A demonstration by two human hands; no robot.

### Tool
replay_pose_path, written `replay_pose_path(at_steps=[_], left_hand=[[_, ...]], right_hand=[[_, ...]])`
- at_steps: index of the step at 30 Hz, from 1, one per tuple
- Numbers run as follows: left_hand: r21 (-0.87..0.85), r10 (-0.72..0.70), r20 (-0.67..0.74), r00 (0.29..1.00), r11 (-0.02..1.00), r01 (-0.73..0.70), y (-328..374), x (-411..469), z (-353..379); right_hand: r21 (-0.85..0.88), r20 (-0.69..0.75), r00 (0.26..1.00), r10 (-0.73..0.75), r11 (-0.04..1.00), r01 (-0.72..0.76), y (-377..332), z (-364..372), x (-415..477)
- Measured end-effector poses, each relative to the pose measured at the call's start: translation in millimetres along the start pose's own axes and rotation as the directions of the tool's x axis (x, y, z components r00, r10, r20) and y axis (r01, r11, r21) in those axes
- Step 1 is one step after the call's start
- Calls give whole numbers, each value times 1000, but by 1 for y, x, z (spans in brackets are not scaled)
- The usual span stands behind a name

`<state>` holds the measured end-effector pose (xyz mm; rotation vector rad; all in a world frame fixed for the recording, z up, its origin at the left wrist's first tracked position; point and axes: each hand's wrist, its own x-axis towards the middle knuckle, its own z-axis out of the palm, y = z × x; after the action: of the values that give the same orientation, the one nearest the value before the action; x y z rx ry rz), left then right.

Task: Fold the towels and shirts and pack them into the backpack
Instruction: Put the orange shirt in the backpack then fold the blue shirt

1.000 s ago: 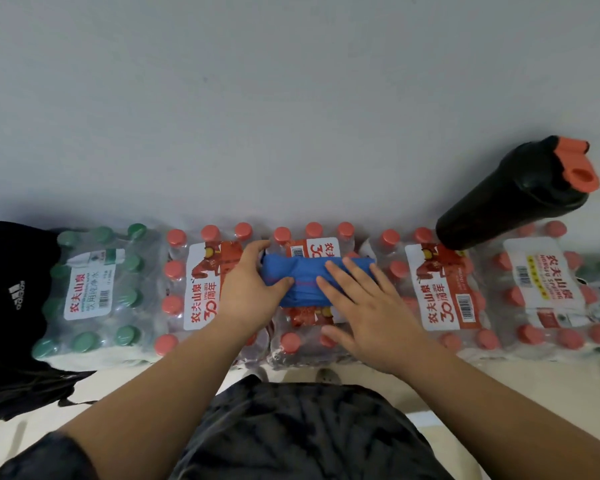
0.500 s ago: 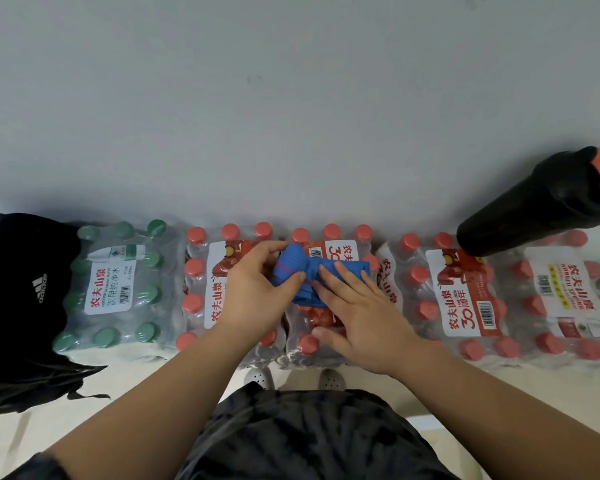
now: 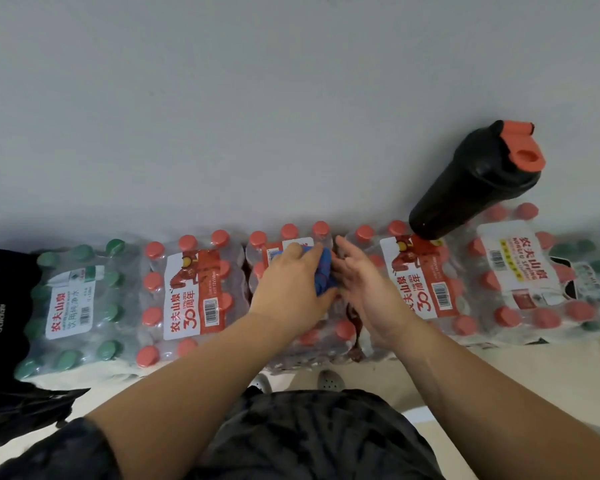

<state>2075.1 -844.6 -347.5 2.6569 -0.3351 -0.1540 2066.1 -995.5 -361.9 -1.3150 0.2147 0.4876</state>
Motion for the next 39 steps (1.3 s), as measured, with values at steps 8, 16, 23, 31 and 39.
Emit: replay_pose_path(at_steps=[8,16,23,31,39], left_hand=[[-210,-12,23,1000,978,16,-5,-12,3],[-142,-242,-100,965,964,227,-31,-17,7],[-252,-276,157,948,917,308,-25,-9,10],[-385,-242,95,966,886,260,-28,0,-1],[-788,-307,6,952,585,194,-52,-46,-59]], right_hand=[[-821,246,954,-174,486,300,21,-30,-8],[-932,356,935,-14,68,356,13,-36,0],[-936,348,937,-18,55,349,22,-39,2],[-686,177,952,-250,662,302,19,-33,1],[-345,101,951,-291,887,308,4,57,1]])
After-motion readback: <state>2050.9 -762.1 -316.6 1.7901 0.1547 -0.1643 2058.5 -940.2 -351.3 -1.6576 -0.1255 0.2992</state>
